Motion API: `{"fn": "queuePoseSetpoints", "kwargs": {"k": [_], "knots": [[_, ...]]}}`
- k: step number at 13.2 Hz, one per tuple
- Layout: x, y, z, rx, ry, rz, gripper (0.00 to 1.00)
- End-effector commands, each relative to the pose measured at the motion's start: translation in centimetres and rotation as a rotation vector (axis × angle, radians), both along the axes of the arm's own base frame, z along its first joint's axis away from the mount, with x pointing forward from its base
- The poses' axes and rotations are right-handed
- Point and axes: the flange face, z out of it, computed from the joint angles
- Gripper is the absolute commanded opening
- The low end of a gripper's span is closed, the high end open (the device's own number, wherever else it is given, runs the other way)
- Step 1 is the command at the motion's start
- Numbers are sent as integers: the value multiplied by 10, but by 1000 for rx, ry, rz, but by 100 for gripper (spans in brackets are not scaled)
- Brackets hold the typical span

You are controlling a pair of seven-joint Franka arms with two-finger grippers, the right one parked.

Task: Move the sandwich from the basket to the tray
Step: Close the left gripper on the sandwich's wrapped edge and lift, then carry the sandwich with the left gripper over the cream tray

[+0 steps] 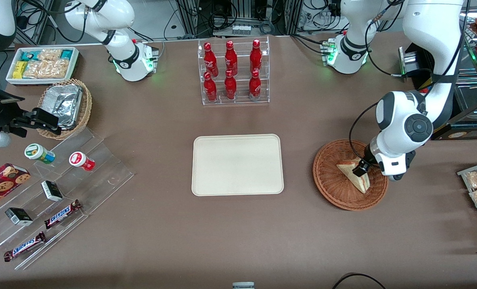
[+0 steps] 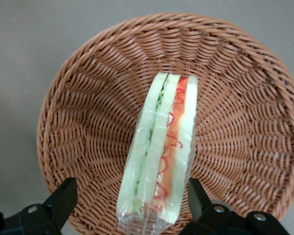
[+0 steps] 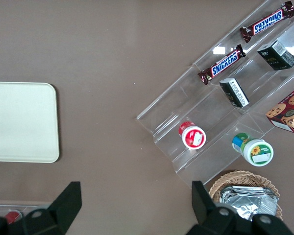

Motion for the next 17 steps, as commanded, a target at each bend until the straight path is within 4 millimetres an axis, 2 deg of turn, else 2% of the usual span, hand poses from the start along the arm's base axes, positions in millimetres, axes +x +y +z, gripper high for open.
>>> {"fn": "queuePoseSetpoints", "kwargs": {"k": [1, 2, 3, 4, 6, 7, 8, 10, 13, 15, 17], "knots": [[-2, -2, -9, 15, -11, 6, 99], [-1, -3, -10, 14, -15, 5, 99], [1, -3, -11, 13, -15, 8, 91], [6, -4, -8, 11, -24, 14, 77], [9, -5, -10, 10, -24, 14, 34], [12, -6, -9, 10, -25, 12, 16], [17, -7, -3, 8, -36, 12, 4], [27, -14, 16, 9, -22, 1, 2], [42, -41, 70, 46, 66, -72, 2], [44, -72, 100, 75, 89, -132, 2], [41, -105, 119, 79, 97, -182, 2]]}}
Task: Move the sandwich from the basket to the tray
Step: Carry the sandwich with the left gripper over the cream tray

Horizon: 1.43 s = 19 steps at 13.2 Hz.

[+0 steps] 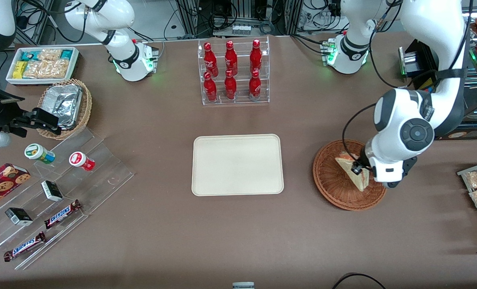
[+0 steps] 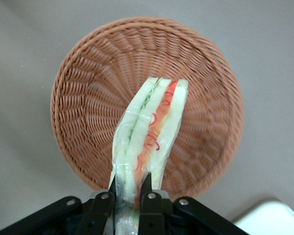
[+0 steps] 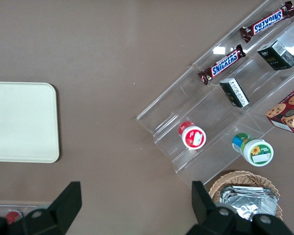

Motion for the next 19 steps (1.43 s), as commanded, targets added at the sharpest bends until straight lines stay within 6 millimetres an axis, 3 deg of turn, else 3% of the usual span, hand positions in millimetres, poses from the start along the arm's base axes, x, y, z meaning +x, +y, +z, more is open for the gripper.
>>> {"fn": "queuePoseSetpoints", "kwargs": {"k": [1, 4, 9, 11, 15, 19], "knots": [[-4, -53, 20, 25, -3, -78, 2], [-15, -118, 19, 19, -17, -169, 2], [-38, -236, -37, 31, 12, -341, 2], [-61, -287, -59, 57, 12, -430, 2], [-92, -340, -95, 89, 9, -481, 2], [-104, -364, -114, 74, -15, -489, 2]]}}
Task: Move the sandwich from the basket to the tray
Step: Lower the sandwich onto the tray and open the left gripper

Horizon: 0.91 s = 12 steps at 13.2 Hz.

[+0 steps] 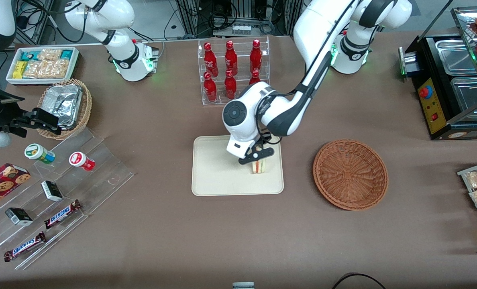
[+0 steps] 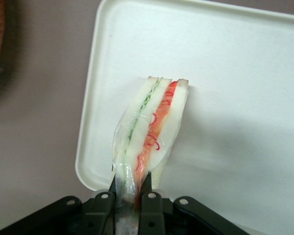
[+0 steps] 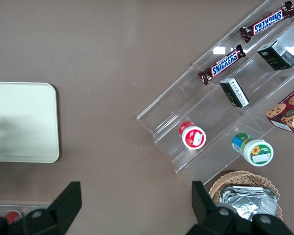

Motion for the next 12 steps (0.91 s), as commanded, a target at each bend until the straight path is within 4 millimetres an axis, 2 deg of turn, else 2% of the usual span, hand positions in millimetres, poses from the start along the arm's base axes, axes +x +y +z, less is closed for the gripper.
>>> {"fn": "queuePoseSetpoints", "kwargs": {"k": [1, 4, 5, 7, 8, 9, 11, 12], "knots": [[-1, -19, -7, -16, -54, 32, 2], [-7, -25, -21, -7, -54, 29, 3], [-7, -25, -20, -9, -54, 28, 14], [-6, -25, -18, -10, -55, 20, 99], [-5, -23, -14, -11, -58, 25, 100], [0, -24, 1, -20, -70, 28, 100], [13, -17, 48, -24, -80, 53, 100], [26, -4, 79, -26, -82, 90, 100]]}}
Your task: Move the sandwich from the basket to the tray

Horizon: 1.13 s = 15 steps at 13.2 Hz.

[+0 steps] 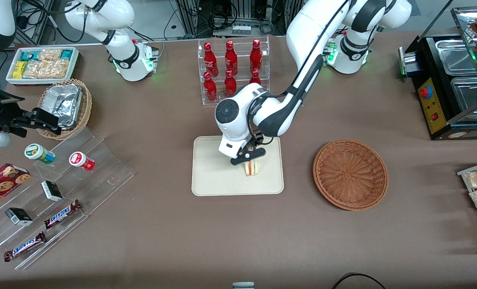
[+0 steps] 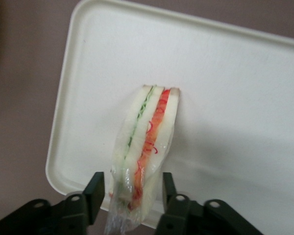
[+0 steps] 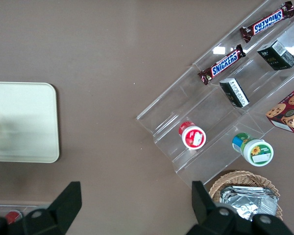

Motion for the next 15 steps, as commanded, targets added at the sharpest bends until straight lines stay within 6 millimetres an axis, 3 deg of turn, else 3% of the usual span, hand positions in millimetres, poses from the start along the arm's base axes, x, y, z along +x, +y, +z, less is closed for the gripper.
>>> {"fn": "queuePoseSetpoints", "kwargs": {"k": [1, 2, 5, 6, 11, 15], "knots": [[21, 21, 88, 9, -18, 68, 100], [24, 33, 124, 15, -16, 79, 100], [41, 101, 217, -15, -26, 151, 100], [43, 122, 237, -13, -18, 141, 100], [61, 265, 302, -13, 127, 23, 100], [57, 376, 327, -84, 169, -73, 100]]}}
